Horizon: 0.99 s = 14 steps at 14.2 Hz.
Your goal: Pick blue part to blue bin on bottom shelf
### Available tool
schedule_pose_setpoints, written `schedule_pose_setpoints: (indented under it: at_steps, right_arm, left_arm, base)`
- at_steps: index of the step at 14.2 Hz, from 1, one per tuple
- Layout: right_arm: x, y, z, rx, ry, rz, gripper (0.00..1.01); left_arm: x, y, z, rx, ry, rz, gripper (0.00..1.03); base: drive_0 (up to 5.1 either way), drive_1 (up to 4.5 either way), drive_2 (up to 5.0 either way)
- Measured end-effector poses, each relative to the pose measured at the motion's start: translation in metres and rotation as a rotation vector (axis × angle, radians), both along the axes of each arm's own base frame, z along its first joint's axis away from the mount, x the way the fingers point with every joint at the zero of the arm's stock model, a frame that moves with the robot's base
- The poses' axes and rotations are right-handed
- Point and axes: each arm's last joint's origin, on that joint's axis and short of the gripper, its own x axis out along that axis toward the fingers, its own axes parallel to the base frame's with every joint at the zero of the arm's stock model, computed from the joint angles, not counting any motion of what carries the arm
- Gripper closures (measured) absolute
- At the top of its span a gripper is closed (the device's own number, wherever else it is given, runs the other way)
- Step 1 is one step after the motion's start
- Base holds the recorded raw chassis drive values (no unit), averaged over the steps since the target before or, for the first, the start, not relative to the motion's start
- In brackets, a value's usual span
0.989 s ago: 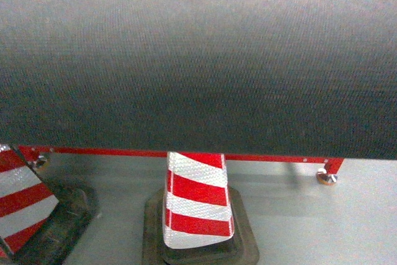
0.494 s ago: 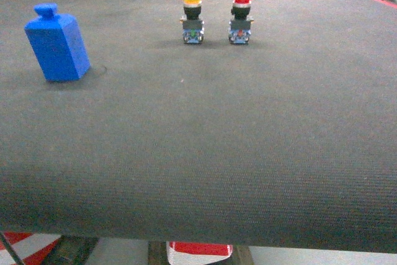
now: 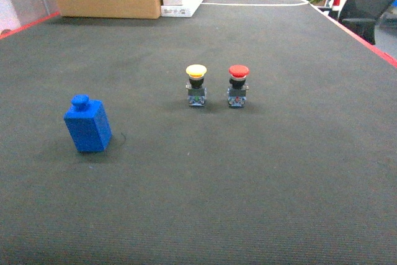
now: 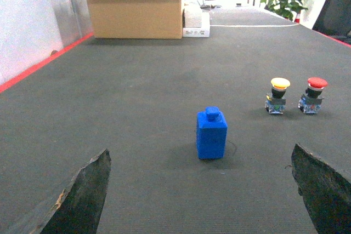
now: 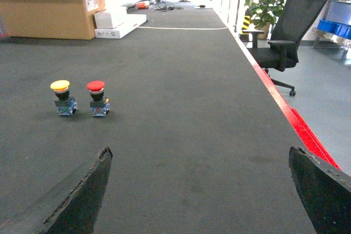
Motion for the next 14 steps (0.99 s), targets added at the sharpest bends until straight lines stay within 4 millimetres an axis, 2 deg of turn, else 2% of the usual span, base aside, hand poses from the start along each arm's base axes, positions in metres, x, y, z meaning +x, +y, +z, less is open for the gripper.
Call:
schedule_pose_setpoints:
  at_steps: [11, 12, 14]
  right_arm:
    - [0.000, 0.000, 0.000, -0.001, 0.004, 0.000, 0.03]
    - [0.000, 0.000, 0.000, -0.001, 0.005, 0.000, 0.03]
    - [0.000, 0.000, 0.000, -0.001, 0.004, 0.000, 0.03]
  left_arm:
    - [0.000, 0.000, -0.002, -0.005, 0.025, 0.010, 0.05]
    - [0.007, -0.001, -0.001, -0.040, 0.068, 0.081, 0.05]
    - [0.042, -0.002, 0.011, -0.041, 0.071, 0.117, 0.05]
  base:
    - [0.0, 0.00, 0.0]
    - [0.0, 0.00, 0.0]
    - [0.0, 0.00, 0.0]
